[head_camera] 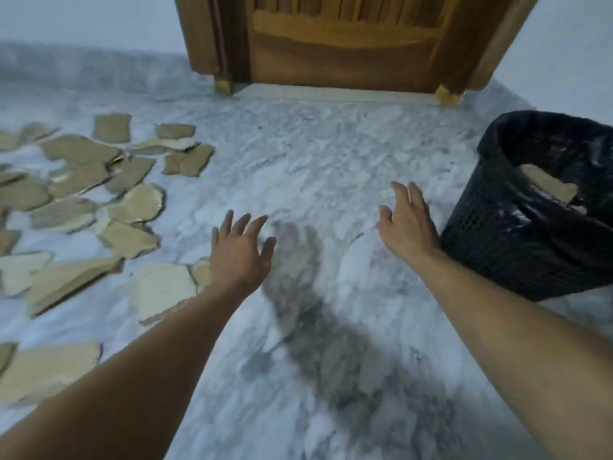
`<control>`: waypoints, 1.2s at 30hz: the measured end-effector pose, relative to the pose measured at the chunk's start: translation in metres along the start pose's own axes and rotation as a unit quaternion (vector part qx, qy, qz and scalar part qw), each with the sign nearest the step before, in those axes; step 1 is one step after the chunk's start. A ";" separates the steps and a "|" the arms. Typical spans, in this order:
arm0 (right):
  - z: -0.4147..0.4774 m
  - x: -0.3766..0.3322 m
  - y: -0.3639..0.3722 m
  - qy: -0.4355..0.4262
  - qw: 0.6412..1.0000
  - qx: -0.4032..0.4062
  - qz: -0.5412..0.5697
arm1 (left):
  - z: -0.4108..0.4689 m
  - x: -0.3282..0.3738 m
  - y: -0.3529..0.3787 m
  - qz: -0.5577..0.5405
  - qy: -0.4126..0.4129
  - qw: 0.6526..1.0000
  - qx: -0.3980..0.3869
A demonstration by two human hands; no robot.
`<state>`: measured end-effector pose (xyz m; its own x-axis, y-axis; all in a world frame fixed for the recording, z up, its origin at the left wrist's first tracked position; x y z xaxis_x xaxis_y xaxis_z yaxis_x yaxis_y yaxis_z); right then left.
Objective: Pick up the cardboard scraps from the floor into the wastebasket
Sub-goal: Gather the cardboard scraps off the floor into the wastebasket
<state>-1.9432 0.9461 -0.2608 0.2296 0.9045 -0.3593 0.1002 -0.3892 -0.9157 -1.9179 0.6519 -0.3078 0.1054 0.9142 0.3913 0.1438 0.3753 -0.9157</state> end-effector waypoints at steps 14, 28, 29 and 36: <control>-0.016 -0.141 0.163 -0.048 0.980 -0.173 -0.085 | -0.082 -0.149 0.005 0.069 -0.168 0.982 -0.057; 0.060 -0.365 0.230 -0.198 0.954 -0.213 -0.074 | -0.074 -0.274 -0.059 0.104 -0.232 0.967 -0.015; 0.069 -0.374 0.234 -0.195 0.952 -0.220 -0.078 | -0.074 -0.283 -0.064 0.120 -0.234 0.965 0.011; 0.103 -0.443 0.266 -0.223 0.941 -0.227 -0.115 | -0.054 -0.394 -0.094 -0.085 -0.401 0.906 0.110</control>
<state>-2.1184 0.4602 -0.3638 -0.2673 0.9177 -0.2937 0.5235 -0.1176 -0.8439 -1.9196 0.2481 -0.3713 -0.6607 0.6242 0.4170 -0.1183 0.4619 -0.8790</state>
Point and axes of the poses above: each hand's wrist, its own z-axis towards the middle knuckle, its own y-axis out of the palm, x = y × z, the point moved 1 cm from there along z, towards the middle knuckle, and after that the axes turned 14 degrees about -x, right-handed, at the moved point
